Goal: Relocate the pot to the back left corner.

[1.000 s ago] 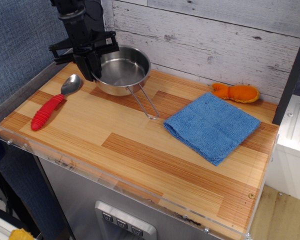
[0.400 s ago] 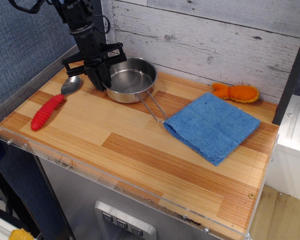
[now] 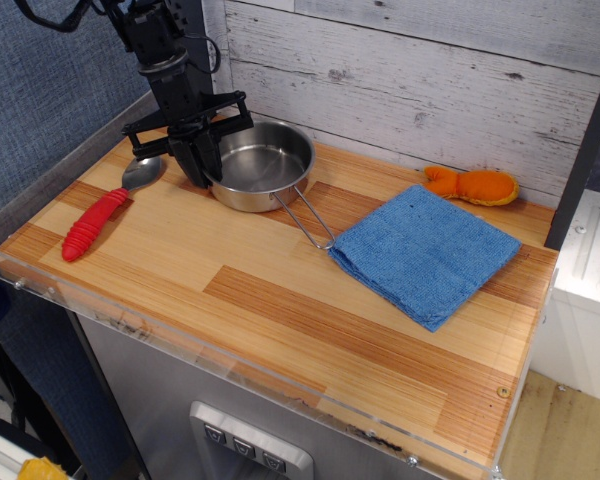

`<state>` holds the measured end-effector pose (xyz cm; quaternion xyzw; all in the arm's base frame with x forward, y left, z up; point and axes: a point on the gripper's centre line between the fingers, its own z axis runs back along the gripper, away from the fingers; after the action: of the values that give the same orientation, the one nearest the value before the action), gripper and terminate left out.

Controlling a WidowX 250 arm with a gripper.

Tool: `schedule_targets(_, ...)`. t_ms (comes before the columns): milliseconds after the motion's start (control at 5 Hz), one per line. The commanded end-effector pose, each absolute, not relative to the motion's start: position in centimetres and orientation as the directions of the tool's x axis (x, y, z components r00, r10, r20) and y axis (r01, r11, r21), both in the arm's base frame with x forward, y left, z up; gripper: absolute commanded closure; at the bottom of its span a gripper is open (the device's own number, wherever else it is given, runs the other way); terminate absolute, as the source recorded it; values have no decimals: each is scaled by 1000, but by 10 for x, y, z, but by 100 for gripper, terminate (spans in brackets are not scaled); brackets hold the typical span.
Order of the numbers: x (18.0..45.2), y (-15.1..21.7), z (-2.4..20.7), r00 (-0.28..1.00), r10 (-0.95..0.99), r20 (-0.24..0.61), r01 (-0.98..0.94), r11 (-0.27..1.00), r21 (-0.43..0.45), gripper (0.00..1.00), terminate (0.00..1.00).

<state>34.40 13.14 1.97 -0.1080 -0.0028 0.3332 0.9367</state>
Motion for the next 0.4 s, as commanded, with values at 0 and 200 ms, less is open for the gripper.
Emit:
schedule_targets(0, 333, 129, 41, 778, 627, -28, -617, 757, -215, 0, 0)
schedule_targets(200, 335, 127, 44, 782, 623, -22, -613, 762, -209, 0, 0)
